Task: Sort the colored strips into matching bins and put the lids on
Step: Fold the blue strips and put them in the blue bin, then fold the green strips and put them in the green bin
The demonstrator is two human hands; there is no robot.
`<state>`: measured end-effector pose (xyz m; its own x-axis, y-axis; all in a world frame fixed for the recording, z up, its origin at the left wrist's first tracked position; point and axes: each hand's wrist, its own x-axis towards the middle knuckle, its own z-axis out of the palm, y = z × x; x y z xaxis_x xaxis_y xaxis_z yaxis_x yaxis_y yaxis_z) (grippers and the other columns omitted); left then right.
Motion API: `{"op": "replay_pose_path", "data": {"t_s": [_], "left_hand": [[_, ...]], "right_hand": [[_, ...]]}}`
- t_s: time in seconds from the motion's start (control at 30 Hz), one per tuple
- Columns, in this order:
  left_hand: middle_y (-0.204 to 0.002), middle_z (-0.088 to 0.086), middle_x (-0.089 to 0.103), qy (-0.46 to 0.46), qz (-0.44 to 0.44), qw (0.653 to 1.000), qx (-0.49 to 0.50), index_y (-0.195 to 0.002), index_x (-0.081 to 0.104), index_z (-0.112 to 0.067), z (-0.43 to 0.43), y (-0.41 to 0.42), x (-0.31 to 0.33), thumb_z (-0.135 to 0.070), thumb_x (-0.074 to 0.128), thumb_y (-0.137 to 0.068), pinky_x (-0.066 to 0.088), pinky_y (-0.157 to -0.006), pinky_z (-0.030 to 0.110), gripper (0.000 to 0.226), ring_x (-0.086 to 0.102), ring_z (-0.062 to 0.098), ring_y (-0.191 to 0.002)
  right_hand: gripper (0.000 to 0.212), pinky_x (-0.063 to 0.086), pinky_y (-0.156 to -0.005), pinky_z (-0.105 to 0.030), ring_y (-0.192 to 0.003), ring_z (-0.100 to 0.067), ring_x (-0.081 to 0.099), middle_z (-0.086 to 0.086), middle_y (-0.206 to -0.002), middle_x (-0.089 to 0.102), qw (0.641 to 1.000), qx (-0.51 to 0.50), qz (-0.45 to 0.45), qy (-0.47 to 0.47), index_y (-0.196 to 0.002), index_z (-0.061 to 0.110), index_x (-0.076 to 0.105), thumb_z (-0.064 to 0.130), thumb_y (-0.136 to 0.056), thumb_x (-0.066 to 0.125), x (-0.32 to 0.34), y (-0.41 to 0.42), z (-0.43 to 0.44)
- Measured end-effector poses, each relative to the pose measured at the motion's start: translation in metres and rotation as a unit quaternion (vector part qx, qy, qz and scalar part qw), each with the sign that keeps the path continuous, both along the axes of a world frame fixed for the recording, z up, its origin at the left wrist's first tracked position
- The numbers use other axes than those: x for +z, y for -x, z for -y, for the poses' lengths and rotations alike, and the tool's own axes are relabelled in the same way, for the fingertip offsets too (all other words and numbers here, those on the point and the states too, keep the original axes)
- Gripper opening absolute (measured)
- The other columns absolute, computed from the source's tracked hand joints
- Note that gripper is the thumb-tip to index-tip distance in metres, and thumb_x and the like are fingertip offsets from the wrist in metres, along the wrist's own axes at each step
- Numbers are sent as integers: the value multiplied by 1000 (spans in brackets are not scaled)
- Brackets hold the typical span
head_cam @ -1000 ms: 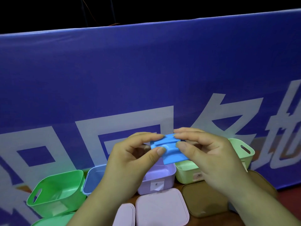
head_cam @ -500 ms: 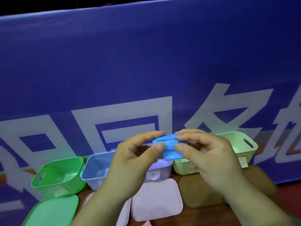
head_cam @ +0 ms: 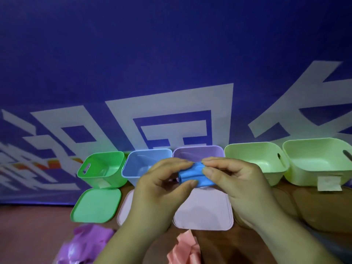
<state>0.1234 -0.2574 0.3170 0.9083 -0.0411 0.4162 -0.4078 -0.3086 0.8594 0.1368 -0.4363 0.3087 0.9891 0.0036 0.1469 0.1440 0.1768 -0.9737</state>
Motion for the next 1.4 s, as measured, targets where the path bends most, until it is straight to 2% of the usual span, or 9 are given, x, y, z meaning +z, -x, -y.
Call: {"op": "replay_pose_path", "data": {"t_s": [0.17,0.33,0.47,0.63,0.77,0.9,1.03,1.27,1.4], "left_hand": [[-102,-6,73,21,-53,997,55,-95,76,-35,-34,-7,-28,-33,79,-67,56,-85,51,28,69,27,-99],[-98,-10,72,-41,-122,985,114,-93,77,-31,-100,-26,-61,-11,83,-71,57,-82,38,30,68,15,-95],[-100,-24,65,-178,-135,967,120,-96,74,-33,-164,-63,-91,-11,82,-75,53,-78,21,31,63,3,-92],[-101,-19,61,-318,-149,934,63,-111,71,-30,-224,-132,-131,-23,74,-83,39,-73,5,29,57,1,-87],[-118,-8,61,-399,-163,902,4,-125,65,-29,-249,-195,-160,-28,64,-90,45,-84,22,35,61,16,-101],[-123,-6,57,-446,-182,874,-62,-126,63,-31,-247,-253,-189,-26,54,-93,51,-83,30,35,62,20,-103],[-122,-9,58,-502,-190,835,-122,-116,66,-33,-224,-300,-228,-22,56,-91,54,-83,36,30,62,21,-105],[-105,-1,60,-585,-222,755,-198,-106,60,-29,-186,-326,-276,-23,63,-83,56,-78,40,24,63,27,-94],[-102,0,56,-593,-237,740,-211,-107,58,-30,-184,-327,-282,-30,63,-82,54,-76,38,25,60,26,-90]], "right_hand": [[24,49,-84,-9,-96,2,68,20,-97,75,995,19,1,96,-80,35,78,11,-80,78,-29,-17,-31],[19,45,-78,-3,-92,9,66,33,-96,70,980,35,-35,193,-82,37,76,19,-83,76,-68,-48,-66],[16,47,-98,-21,-109,2,60,25,-113,66,939,27,-58,339,-100,38,73,33,-85,74,-109,-80,-102],[50,24,-117,-29,-143,-14,33,7,-154,39,851,37,-86,516,-139,32,53,47,-92,61,-151,-123,-154],[54,18,-121,-33,-149,-21,21,1,-161,29,796,48,-74,599,-148,27,40,45,-98,50,-186,-159,-186],[53,24,-120,-39,-148,-27,29,-3,-156,39,760,35,-65,646,-146,20,45,39,-98,51,-217,-189,-195],[62,37,-114,-45,-142,-28,40,-2,-151,47,719,17,-93,688,-143,22,50,53,-92,33,-240,-202,-190],[60,45,-104,-46,-133,-28,51,-3,-144,55,704,3,-68,707,-138,22,55,51,-91,35,-253,-202,-188],[63,29,-113,-46,-140,-27,42,-1,-152,46,701,21,-62,710,-145,25,46,57,-92,34,-258,-196,-181]]}}
